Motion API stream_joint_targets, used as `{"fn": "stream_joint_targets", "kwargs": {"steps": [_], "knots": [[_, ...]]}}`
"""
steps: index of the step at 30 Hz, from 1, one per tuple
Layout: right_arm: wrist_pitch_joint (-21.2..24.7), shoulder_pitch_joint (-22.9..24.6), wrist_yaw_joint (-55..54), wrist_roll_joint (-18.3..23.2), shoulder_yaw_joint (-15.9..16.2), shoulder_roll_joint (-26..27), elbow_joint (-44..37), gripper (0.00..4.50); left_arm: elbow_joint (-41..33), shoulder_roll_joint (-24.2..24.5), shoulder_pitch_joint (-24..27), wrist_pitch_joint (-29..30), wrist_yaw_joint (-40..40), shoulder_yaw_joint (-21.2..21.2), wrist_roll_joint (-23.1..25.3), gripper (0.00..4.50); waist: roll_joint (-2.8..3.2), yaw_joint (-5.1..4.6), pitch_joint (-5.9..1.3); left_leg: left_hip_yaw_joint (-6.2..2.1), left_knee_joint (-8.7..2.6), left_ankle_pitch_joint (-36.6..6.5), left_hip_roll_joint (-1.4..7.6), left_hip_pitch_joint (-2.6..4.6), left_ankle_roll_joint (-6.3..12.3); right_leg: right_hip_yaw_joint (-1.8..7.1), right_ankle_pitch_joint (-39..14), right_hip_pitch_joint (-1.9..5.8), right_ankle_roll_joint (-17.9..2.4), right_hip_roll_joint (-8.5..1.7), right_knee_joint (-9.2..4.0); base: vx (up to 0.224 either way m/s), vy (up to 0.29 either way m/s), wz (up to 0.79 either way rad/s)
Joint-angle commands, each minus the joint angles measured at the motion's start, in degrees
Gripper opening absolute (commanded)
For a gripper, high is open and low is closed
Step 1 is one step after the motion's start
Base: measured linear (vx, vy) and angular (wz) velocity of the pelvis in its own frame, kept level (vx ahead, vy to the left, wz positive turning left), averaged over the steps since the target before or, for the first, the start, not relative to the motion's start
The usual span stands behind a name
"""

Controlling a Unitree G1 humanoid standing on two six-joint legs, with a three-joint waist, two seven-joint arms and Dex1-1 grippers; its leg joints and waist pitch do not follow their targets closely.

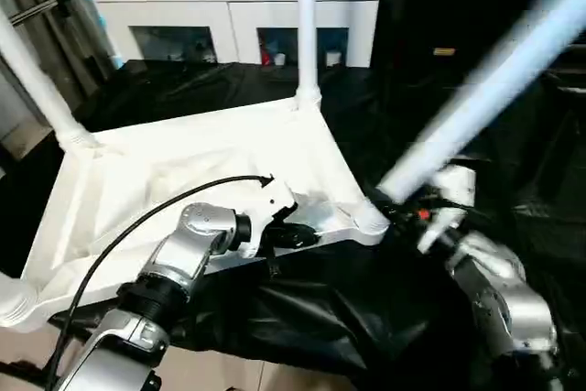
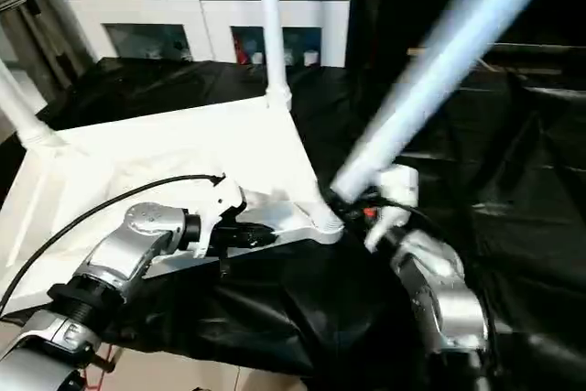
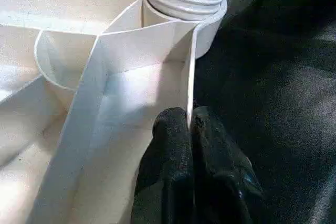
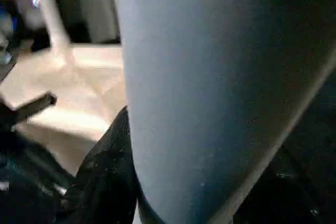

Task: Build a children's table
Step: Insert table leg to table base

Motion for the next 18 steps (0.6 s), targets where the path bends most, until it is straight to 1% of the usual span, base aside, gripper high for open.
{"fn": "stream_joint_targets", "kwargs": {"steps": [1,2,3,4,5,6,7,8,9,10,12,13,15,16,17,18], "knots": [[4.2,0.2,0.9,-3.8,3.4,-1.3,3.6,1.88,0.3,1.0,0.3,-0.4,0.7,0.4,0.3,0.00,-1.25,-0.10,-2.31,-0.22,-4.75,-21.5,0.43,0.65,0.94,1.04,-25.9,1.61,-8.2,-1.82,-5.68,0.000,0.000,0.00],[4.6,-0.4,1.4,-4.1,4.1,-1.6,3.7,1.88,0.3,1.1,0.3,-0.4,0.4,0.2,0.3,0.00,-1.18,-0.15,-2.32,-0.32,-4.82,-22.0,0.48,0.65,0.77,1.03,-26.4,1.67,-8.0,-1.88,-5.69,0.000,0.000,0.00],[5.0,-1.6,2.5,-4.7,5.4,-2.2,4.4,1.88,0.0,1.2,0.3,-0.2,0.0,0.1,0.3,0.00,-1.56,-0.23,-2.35,-0.33,-4.82,-22.4,0.51,0.67,0.73,0.99,-26.2,1.61,-8.1,-1.82,-5.73,0.000,0.000,0.00],[5.0,-1.7,2.6,-4.8,5.5,-2.3,4.5,1.88,0.0,1.3,0.3,-0.2,-0.1,0.0,0.3,0.00,-1.50,-0.27,-2.34,-0.41,-4.84,-22.6,0.48,0.59,0.71,0.95,-26.0,1.70,-8.2,-1.85,-5.58,0.000,0.000,0.00],[5.2,-2.7,3.7,-5.2,6.5,-2.7,5.4,1.88,-0.2,1.4,0.3,-0.1,-0.7,-0.2,0.3,0.00,-1.45,-0.42,-2.31,-0.38,-4.84,-22.6,0.51,0.57,0.70,0.98,-25.8,1.60,-8.4,-1.87,-5.61,0.000,0.000,0.00],[5.2,-3.0,3.9,-5.3,6.7,-2.8,5.6,1.88,-0.2,1.5,0.3,0.0,-0.8,-0.3,0.3,0.00,-1.48,-0.51,-2.35,-0.31,-4.74,-23.0,0.54,0.79,0.64,1.06,-25.5,1.41,-8.8,-1.86,-5.68,0.000,0.000,0.00],[5.3,-3.5,4.6,-5.4,7.3,-3.0,6.2,1.88,-0.3,1.7,0.3,0.0,-1.4,-0.5,0.2,0.00,-1.49,-0.59,-2.33,-0.31,-4.79,-23.1,0.54,0.76,0.65,1.07,-25.2,1.48,-9.0,-1.83,-5.68,0.000,0.000,0.00],[5.4,-4.0,5.4,-5.6,7.8,-3.2,6.6,1.88,-0.5,2.0,0.3,-0.1,-2.2,-0.7,0.2,0.00,-1.89,-0.71,-2.35,-0.30,-4.79,-23.3,0.55,0.71,0.70,1.02,-24.9,1.54,-9.3,-1.80,-5.65,0.000,0.000,0.00],[5.3,-4.5,6.5,-5.9,8.4,-3.5,7.2,1.88,-0.7,2.3,0.4,0.0,-3.0,-1.0,0.1,0.00,-1.74,-0.65,-2.41,-0.34,-4.78,-23.1,0.57,0.75,0.70,1.05,-24.5,1.57,-9.4,-1.87,-5.56,0.000,0.000,0.00],[5.3,-4.8,7.6,-6.1,9.0,-3.7,7.7,1.88,-0.9,2.6,0.4,0.0,-3.6,-1.2,0.1,0.00,-1.67,-0.82,-2.44,-0.36,-4.82,-23.0,0.64,0.71,0.72,1.05,-23.4,1.62,-9.9,-1.83,-5.43,0.000,0.000,0.00],[5.3,-5.0,9.1,-6.1,9.7,-4.1,8.3,1.88,-1.1,2.9,0.4,0.0,-4.1,-1.4,0.2,0.00,-1.77,-0.91,-2.48,-0.30,-4.80,-22.7,0.64,0.68,0.82,1.09,-22.2,1.69,-10.3,-1.81,-5.39,0.000,0.000,0.00],[5.4,-5.0,10.9,-5.8,10.3,-4.6,8.8,1.88,-1.2,3.1,0.4,0.0,-4.4,-1.4,0.1,0.00,-2.23,-0.93,-2.63,-0.30,-4.73,-21.3,0.62,0.46,1.22,1.11,-20.7,1.97,-10.7,-1.87,-5.07,0.000,0.000,0.00],[5.3,-4.9,13.3,-5.2,10.8,-4.9,9.6,1.88,-1.4,3.5,0.3,-0.5,-5.6,-1.6,-0.1,0.00,-2.10,-0.87,-2.79,-0.16,-4.66,-20.0,0.76,0.56,1.71,1.13,-17.7,1.97,-11.8,-1.81,-5.00,0.000,0.000,0.00],[5.3,-4.9,13.3,-5.2,10.8,-4.9,9.6,1.88,-1.4,3.5,0.3,-0.5,-5.6,-1.6,-0.1,0.00,-2.10,-0.87,-2.79,-0.16,-4.66,-20.0,0.76,0.56,1.71,1.13,-17.7,1.97,-11.8,-1.81,-5.00,0.000,0.000,0.00],[5.1,-4.9,15.2,-4.3,10.7,-5.0,10.1,1.88,-1.8,4.0,0.4,-1.3,-7.5,-1.9,-0.6,0.00,-2.12,-0.83,-2.93,-0.12,-4.63,-19.0,0.82,0.60,1.86,1.10,-14.9,2.14,-12.7,-1.76,-4.78,0.000,0.000,0.00],[5.0,-4.9,16.4,-3.7,10.7,-5.1,10.4,1.88,-2.0,4.2,0.4,-1.7,-8.7,-2.1,-0.9,0.00,-2.01,-0.87,-3.04,-0.16,-4.61,-18.4,0.81,0.51,2.09,1.04,-13.1,2.34,-13.3,-1.77,-4.56,0.000,0.000,0.00]]}}
